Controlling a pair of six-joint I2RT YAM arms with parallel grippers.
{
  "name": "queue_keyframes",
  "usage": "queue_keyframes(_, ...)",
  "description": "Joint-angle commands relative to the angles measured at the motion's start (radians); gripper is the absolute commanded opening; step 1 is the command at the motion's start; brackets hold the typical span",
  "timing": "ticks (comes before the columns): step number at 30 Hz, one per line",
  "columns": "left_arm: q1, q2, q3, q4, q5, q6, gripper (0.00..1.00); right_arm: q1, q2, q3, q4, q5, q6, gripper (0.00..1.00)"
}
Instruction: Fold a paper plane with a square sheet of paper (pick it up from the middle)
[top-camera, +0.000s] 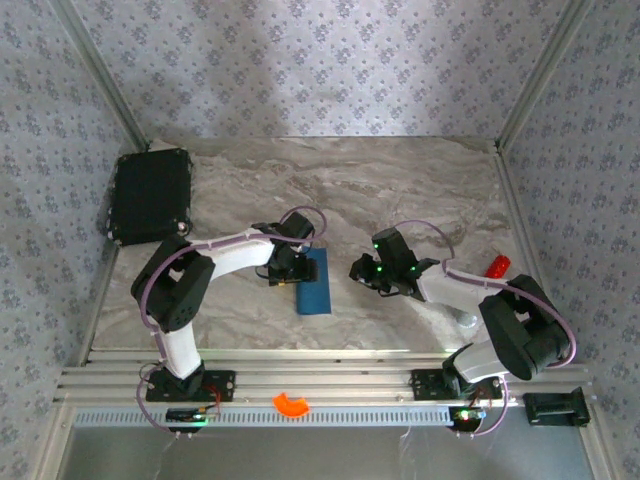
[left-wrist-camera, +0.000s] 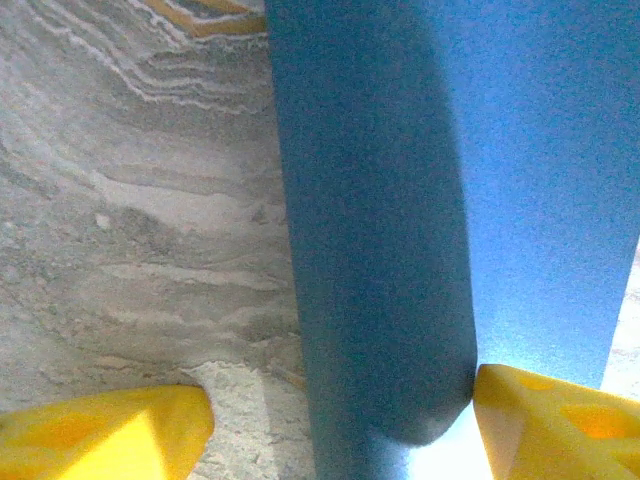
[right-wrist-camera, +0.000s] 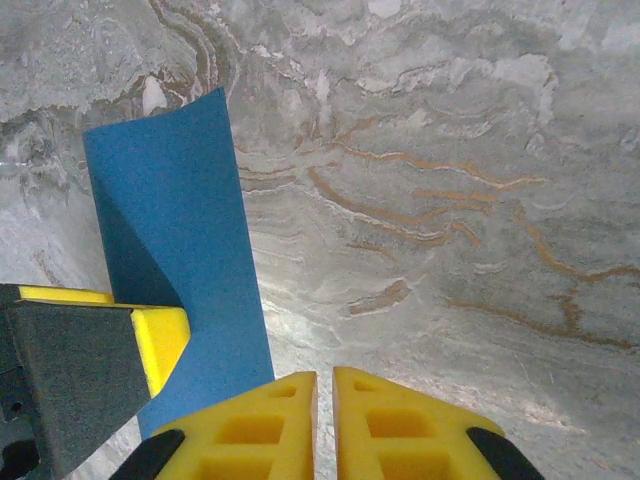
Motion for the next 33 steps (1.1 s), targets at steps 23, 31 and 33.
queue_keyframes(23, -0.005, 0.187, -0.069, 0.17, 0.013, 0.045, 0.75, 0.061, 0.232, 0.146, 0.107, -0.136, -0.013, 0.03)
queue_keyframes(31, -0.006, 0.189, -0.069, 0.172, 0.012, 0.034, 0.75, 0.075, 0.305, 0.197, 0.114, -0.154, -0.012, 0.0)
queue_keyframes(33, -0.005, 0.189, -0.067, 0.173, 0.014, 0.03, 0.75, 0.077, 0.31, 0.2, 0.105, -0.146, -0.011, 0.0)
